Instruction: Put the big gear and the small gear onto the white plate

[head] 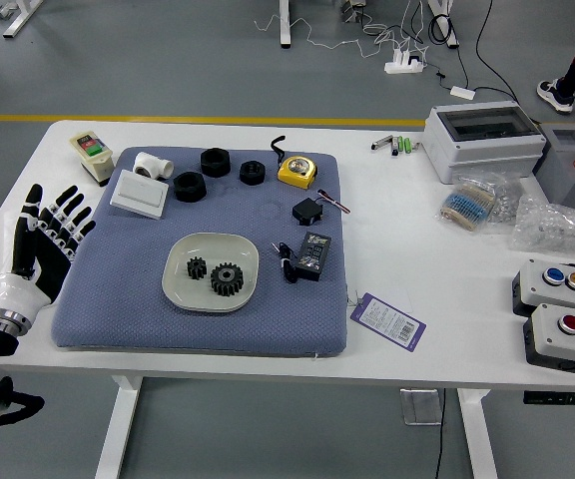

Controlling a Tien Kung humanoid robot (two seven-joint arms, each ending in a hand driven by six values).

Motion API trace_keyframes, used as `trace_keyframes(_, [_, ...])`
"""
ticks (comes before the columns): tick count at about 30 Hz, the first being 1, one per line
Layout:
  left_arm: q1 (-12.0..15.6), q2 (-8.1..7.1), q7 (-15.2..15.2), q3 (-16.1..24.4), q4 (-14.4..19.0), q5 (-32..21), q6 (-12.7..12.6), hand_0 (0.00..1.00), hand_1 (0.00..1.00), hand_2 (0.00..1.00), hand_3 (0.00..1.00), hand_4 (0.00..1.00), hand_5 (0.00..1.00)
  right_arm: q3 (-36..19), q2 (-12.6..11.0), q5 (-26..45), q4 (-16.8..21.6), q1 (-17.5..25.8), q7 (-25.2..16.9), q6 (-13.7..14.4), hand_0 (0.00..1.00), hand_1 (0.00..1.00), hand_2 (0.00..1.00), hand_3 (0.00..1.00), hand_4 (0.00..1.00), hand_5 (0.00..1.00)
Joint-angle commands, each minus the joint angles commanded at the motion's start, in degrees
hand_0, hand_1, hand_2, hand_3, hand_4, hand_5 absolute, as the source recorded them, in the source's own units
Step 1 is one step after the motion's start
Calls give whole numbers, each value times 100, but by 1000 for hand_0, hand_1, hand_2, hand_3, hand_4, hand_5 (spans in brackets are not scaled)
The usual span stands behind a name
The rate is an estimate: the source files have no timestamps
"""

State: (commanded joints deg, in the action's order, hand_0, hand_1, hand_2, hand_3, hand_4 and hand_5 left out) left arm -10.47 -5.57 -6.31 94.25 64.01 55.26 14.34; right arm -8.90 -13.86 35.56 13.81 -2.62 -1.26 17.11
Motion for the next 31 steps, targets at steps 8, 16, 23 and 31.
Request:
trace_keyframes(8, [12,1,-7,-33,14,14,-12,957,982,998,929,875,998,-11,8,-3,1,8,1,0,661,676,740,569,792,676])
trace_keyframes(16, [-3,-3,-14,-29,50,23,-18,957,982,998,920,876,998,-60,1,-19,1,-7,1,-6,660,675,740,569,791,677])
trace_keyframes(23, [-17,2,-37,-4,59,40,-38,957,982,998,920,873,998,-79,-5,-27,0,-18,0,-6,661,675,740,569,791,678])
trace_keyframes(31, [-32,2,-46,23,61,61,-45,957,982,998,919,874,998,-94,-7,-19,-1,-30,-1,-5,661,674,740,570,792,679])
